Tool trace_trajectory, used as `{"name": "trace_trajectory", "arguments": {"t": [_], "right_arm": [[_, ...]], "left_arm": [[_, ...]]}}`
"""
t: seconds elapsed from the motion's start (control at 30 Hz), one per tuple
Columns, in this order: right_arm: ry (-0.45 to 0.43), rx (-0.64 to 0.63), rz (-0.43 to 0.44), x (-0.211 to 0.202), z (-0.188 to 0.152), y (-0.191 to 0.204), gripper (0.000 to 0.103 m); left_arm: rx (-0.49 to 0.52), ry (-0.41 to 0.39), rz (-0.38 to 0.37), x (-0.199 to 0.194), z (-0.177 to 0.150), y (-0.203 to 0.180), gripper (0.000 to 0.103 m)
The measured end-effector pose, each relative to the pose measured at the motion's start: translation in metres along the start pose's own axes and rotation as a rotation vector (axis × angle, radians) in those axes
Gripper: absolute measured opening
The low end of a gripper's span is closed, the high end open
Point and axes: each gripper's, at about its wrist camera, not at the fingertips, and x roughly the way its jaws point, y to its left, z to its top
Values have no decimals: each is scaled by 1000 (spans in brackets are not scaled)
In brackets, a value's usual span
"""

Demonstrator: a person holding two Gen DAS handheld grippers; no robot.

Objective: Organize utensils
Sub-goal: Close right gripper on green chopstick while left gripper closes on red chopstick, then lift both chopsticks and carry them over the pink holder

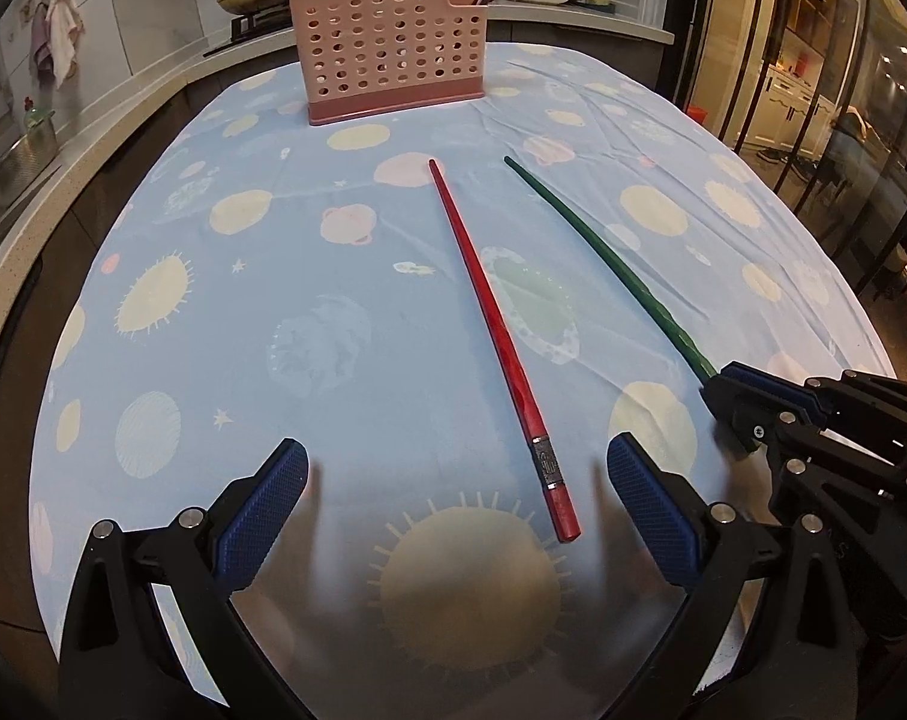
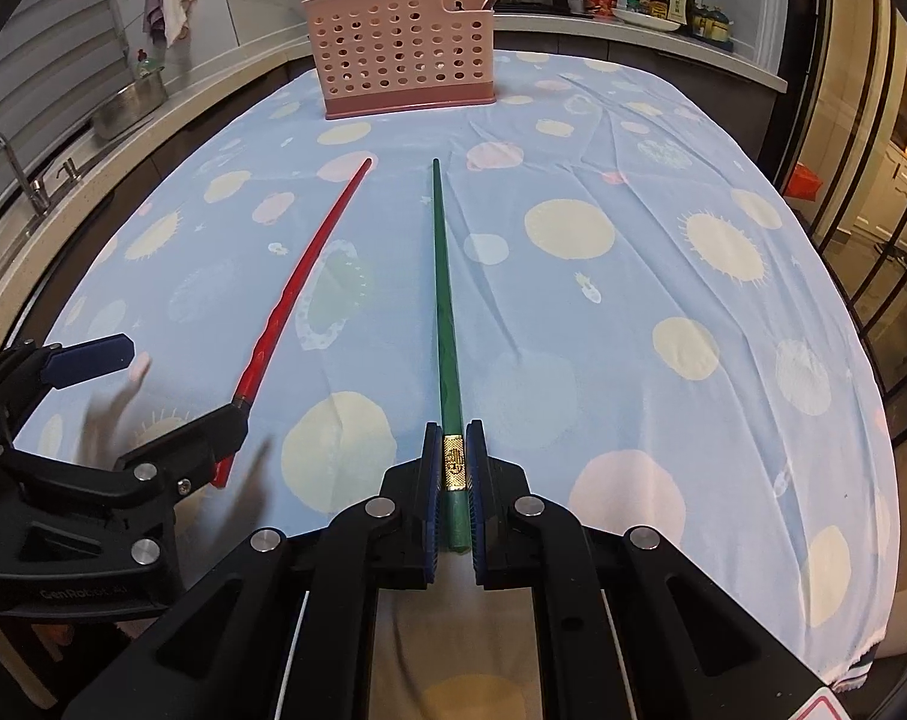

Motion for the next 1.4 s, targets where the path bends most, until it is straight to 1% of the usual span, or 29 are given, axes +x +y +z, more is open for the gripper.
{"name": "trace_trajectory", "arguments": {"t": [0.1, 0.3, 0.5, 0.6, 0.67, 0.7, 0.77, 0.8, 0.87, 0.9, 0.93, 0.97, 1.17, 1.3, 1.4], "right_arm": [[2, 1, 5, 0, 0, -2, 7], [2, 0, 13, 1, -1, -4, 7], [0, 0, 18, 1, -2, -4, 7], [-2, 3, 22, 2, -2, -5, 7], [-2, 2, 21, 2, -2, -5, 7], [-2, 2, 22, 2, -2, -5, 7], [-1, 4, 24, 2, -2, -5, 7], [0, 4, 24, 2, -2, -5, 7], [0, 5, 26, 1, -2, -5, 7], [0, 4, 25, 1, -2, -5, 7], [0, 5, 25, 1, -2, -5, 7], [0, 4, 27, 0, -2, -5, 7], [-17, 9, 45, -9, 1, -5, 7], [-56, 5, 52, -23, 12, -6, 6], [-99, 7, 66, -37, 26, -8, 6]], "left_arm": [[23, -5, 27, 2, -1, -4, 95], [-2, 55, 33, 16, -5, 1, 96], [1, 20, 23, 15, -8, 1, 94], [9, -2, 16, 12, -8, 0, 84], [10, -12, 13, 11, -7, 0, 73], [12, -17, 12, 10, -7, 0, 70], [18, -22, 0, 8, -6, 1, 51], [16, -22, -4, 7, -6, 2, 46], [10, -19, -30, 5, -5, 5, 26], [6, -13, -50, 4, -5, 6, 22], [-2, -10, -68, 4, -4, 8, 13], [-10, -3, -92, 4, -4, 9, 9], [-17, 2, -109, -3, -2, 10, 8], [-14, -48, -104, -21, 8, 12, 8], [-14, -89, -99, -35, 18, 15, 7]]}}
